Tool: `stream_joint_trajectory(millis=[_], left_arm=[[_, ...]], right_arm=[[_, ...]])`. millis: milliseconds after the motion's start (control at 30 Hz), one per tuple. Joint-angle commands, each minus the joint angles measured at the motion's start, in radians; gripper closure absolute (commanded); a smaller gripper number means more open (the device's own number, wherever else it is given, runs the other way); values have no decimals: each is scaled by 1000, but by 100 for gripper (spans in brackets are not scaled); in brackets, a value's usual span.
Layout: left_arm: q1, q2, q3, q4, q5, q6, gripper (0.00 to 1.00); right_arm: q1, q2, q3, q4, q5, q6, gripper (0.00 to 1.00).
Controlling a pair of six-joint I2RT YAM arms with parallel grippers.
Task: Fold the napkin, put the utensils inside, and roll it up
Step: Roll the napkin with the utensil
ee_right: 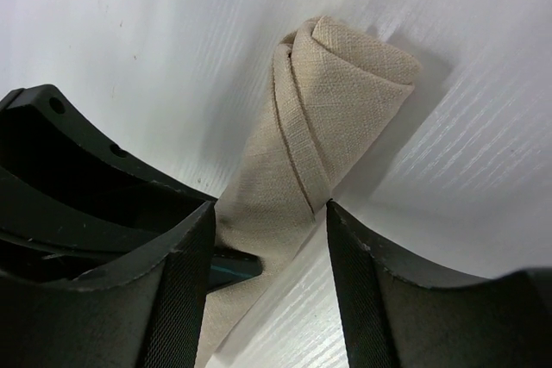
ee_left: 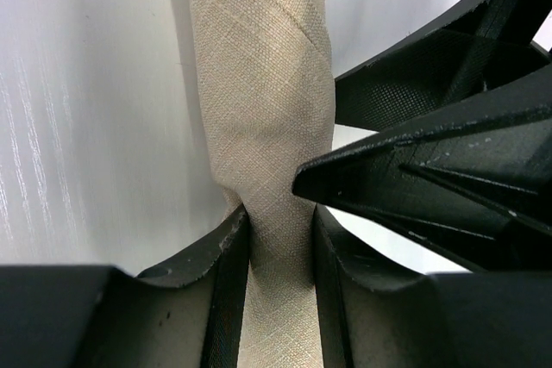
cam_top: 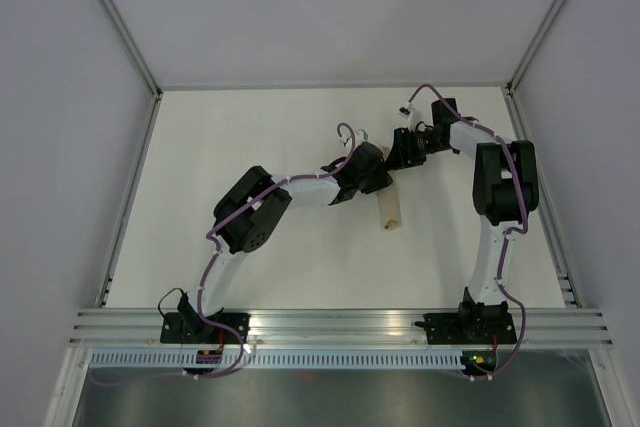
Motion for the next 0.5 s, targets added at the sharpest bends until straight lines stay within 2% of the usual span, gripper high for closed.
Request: stream_joint_trajectory(millis=[0, 233, 467], left_arm=[[-2, 16, -40, -106, 54, 9, 60], [1, 19, -27, -104, 89, 60, 56], [8, 2, -38, -109, 111, 109, 49]], right_arm=[[3, 6, -3, 47, 6, 21, 41], [17, 8, -19, 76, 66, 11, 45], [20, -24, -62, 125, 147, 23, 58]])
